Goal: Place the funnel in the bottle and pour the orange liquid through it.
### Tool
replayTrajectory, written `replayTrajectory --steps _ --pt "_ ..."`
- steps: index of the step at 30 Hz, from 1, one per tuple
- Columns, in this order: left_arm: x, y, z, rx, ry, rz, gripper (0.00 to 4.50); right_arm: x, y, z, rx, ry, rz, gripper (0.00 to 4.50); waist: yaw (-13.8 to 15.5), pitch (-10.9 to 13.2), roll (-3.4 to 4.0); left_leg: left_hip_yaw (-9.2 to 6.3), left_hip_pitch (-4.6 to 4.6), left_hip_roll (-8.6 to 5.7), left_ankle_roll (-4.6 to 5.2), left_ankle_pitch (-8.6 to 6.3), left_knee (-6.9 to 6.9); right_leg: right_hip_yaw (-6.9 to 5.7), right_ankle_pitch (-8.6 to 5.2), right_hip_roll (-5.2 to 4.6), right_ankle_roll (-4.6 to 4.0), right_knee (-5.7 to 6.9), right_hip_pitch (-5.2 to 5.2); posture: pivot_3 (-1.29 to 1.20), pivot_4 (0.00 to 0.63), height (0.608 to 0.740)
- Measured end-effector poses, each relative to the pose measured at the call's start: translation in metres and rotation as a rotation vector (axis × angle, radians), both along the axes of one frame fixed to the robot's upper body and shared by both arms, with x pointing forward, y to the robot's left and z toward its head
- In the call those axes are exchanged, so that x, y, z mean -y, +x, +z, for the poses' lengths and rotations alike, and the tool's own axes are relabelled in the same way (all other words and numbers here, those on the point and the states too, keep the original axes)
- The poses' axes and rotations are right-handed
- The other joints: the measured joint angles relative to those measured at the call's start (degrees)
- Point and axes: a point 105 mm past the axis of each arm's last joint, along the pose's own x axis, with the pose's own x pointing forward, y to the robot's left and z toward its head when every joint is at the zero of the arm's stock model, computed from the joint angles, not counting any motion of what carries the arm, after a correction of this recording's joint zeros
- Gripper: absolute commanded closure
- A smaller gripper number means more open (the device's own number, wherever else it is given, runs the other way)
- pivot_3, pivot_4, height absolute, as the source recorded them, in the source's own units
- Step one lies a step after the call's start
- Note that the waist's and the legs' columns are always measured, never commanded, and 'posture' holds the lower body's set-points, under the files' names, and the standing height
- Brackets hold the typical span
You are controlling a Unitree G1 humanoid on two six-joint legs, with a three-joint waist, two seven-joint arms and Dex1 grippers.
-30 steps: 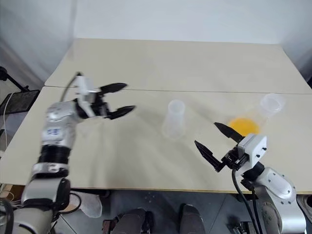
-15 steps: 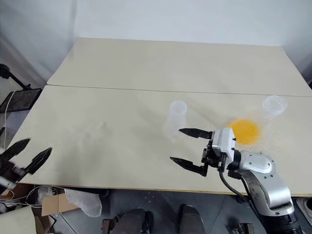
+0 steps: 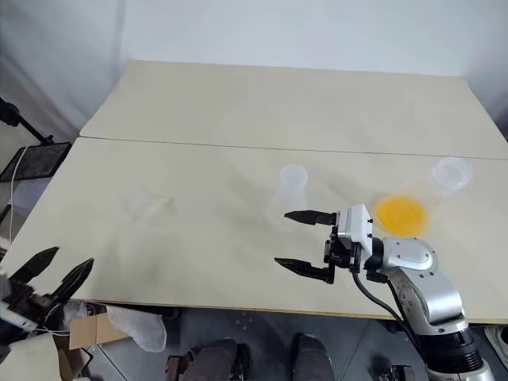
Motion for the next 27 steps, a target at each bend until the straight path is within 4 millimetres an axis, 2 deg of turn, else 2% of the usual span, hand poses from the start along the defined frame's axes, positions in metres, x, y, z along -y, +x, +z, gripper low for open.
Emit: replayTrajectory --steps 2,9,14,15,18,27 --pt "0.012 0.017 -0.003 -0.003 -0.015 -0.03 0.03 0.001 0.001 -0.001 0.0 -0.001 -0.015 0.0 -0.14 -0.02 -0.04 0.03 0.0 0.0 0.01 0.0 0.0 0.02 0.0 0.06 0.0 0.2 0.0 0.0 0.15 0.74" --pt "0.027 0.067 -0.008 -0.008 -0.043 -0.063 0.03 0.004 0.0 -0.004 -0.005 0.005 -0.074 0.0 -0.2 -0.04 -0.06 0.12 0.0 0.1 -0.03 -0.01 0.02 -0.12 0.0 0.5 0.01 0.25 -0.06 0.0 0.15 0.74" --pt "0.034 0.087 -0.008 -0.006 -0.05 -0.084 0.03 0.006 -0.001 -0.004 -0.003 0.007 -0.115 0.0 -0.22 -0.05 -0.07 0.15 0.01 0.1 -0.02 -0.01 0.01 -0.11 0.01 0.48 0.02 0.25 -0.06 0.0 0.15 0.74" --pt "0.036 0.088 -0.009 -0.012 -0.052 -0.097 0.43 0.006 -0.001 -0.004 0.0 0.008 -0.12 0.0 -0.24 -0.05 -0.07 0.15 0.02 0.1 -0.02 -0.01 0.01 -0.11 0.01 0.49 0.02 0.26 -0.06 0.0 0.15 0.74" --pt "0.042 0.089 -0.014 -0.03 -0.054 -0.124 1.24 0.005 -0.002 -0.003 0.01 0.006 -0.133 0.0 -0.27 -0.05 -0.07 0.14 0.01 0.13 -0.03 -0.01 0.02 -0.11 0.01 0.48 0.02 0.24 -0.06 0.0 0.15 0.74" --pt "0.042 0.088 -0.01 -0.029 -0.036 -0.144 4.09 0.01 -0.002 -0.007 0.012 0.005 -0.18 0.0 -0.13 -0.05 -0.07 0.12 0.03 0.13 -0.03 -0.01 0.04 -0.06 0.01 0.45 0.02 0.24 -0.03 0.0 0.15 0.74"
